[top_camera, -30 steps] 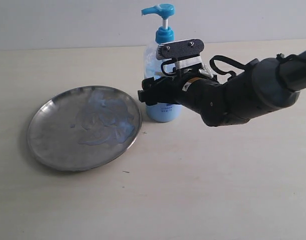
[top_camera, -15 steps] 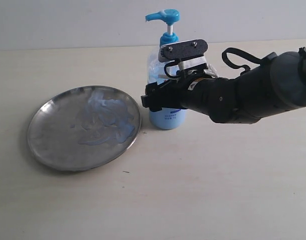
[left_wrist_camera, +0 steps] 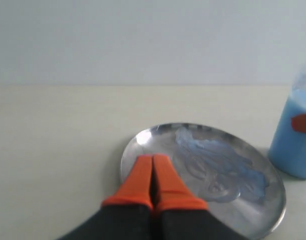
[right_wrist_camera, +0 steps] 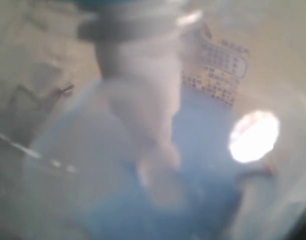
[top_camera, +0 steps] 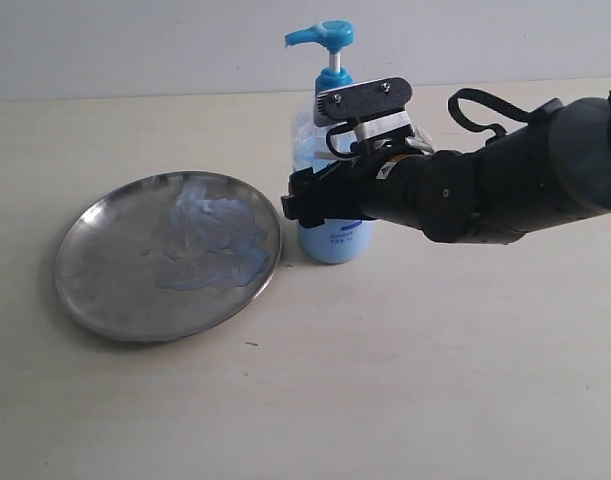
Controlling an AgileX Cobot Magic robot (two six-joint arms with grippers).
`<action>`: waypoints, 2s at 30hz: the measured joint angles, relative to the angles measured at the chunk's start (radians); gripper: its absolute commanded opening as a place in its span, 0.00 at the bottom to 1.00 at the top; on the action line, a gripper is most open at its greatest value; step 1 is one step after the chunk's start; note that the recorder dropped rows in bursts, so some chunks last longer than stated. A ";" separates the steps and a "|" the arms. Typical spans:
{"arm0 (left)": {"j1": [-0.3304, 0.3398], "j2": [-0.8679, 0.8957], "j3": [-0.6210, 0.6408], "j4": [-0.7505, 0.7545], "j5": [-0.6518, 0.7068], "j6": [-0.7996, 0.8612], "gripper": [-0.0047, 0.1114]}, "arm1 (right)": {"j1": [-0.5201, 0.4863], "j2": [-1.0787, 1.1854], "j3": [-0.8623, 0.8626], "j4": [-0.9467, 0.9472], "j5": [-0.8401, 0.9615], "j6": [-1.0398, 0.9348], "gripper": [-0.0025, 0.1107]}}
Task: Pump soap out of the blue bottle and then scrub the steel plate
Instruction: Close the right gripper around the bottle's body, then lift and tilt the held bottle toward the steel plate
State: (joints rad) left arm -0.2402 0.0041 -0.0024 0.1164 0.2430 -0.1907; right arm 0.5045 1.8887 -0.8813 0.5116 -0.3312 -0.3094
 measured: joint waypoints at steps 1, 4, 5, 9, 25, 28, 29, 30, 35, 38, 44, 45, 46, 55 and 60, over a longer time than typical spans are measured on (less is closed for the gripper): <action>0.000 0.000 0.000 0.000 -0.029 0.000 0.04 | 0.000 -0.002 0.000 0.000 0.002 -0.005 0.02; 0.000 0.000 0.000 0.000 -0.117 0.000 0.04 | 0.000 -0.004 0.000 0.000 0.014 -0.009 0.02; 0.000 0.000 0.000 0.000 -0.140 0.000 0.04 | 0.000 -0.004 0.000 0.000 0.015 -0.011 0.02; 0.000 0.000 0.000 0.000 -0.192 0.000 0.04 | 0.000 -0.010 0.000 0.000 0.029 -0.011 0.02; 0.000 0.000 0.000 0.000 -0.175 -0.042 0.04 | 0.000 -0.057 0.000 -0.006 0.130 -0.047 0.02; 0.000 0.000 0.000 -0.003 -0.144 -0.046 0.04 | 0.000 -0.061 0.004 -0.006 0.132 -0.054 0.02; 0.000 0.000 0.000 -0.007 -0.137 -0.046 0.04 | 0.000 -0.061 0.004 -0.006 0.132 -0.056 0.02; 0.000 0.000 0.000 -0.009 -0.130 -0.046 0.04 | 0.000 -0.061 0.004 -0.006 0.132 -0.063 0.02; 0.000 0.000 -0.012 -0.022 -0.114 -0.048 0.04 | 0.000 -0.062 0.004 -0.006 0.128 -0.079 0.02; 0.000 0.008 -0.018 -0.028 -0.114 -0.048 0.04 | 0.000 -0.062 0.004 -0.006 0.124 -0.083 0.02; 0.000 0.158 -0.104 -0.034 -0.154 -0.050 0.04 | 0.000 -0.062 0.004 -0.006 0.124 -0.097 0.02; 0.000 0.195 -0.130 -0.035 -0.156 -0.042 0.04 | 0.000 -0.062 0.004 -0.006 0.124 -0.099 0.02; 0.000 0.226 -0.152 -0.035 -0.156 -0.034 0.04 | 0.000 -0.062 0.004 -0.006 0.124 -0.099 0.02; -0.096 0.525 -0.338 -0.036 -0.128 0.043 0.04 | 0.000 -0.062 0.004 -0.022 0.124 -0.107 0.02; -0.173 0.666 -0.432 -0.036 -0.088 0.108 0.04 | 0.000 -0.062 0.004 -0.031 0.124 -0.107 0.02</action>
State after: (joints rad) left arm -0.4135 0.6705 -0.4342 0.0802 0.1550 -0.0824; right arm 0.5045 1.8269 -0.8772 0.4804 -0.2072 -0.4163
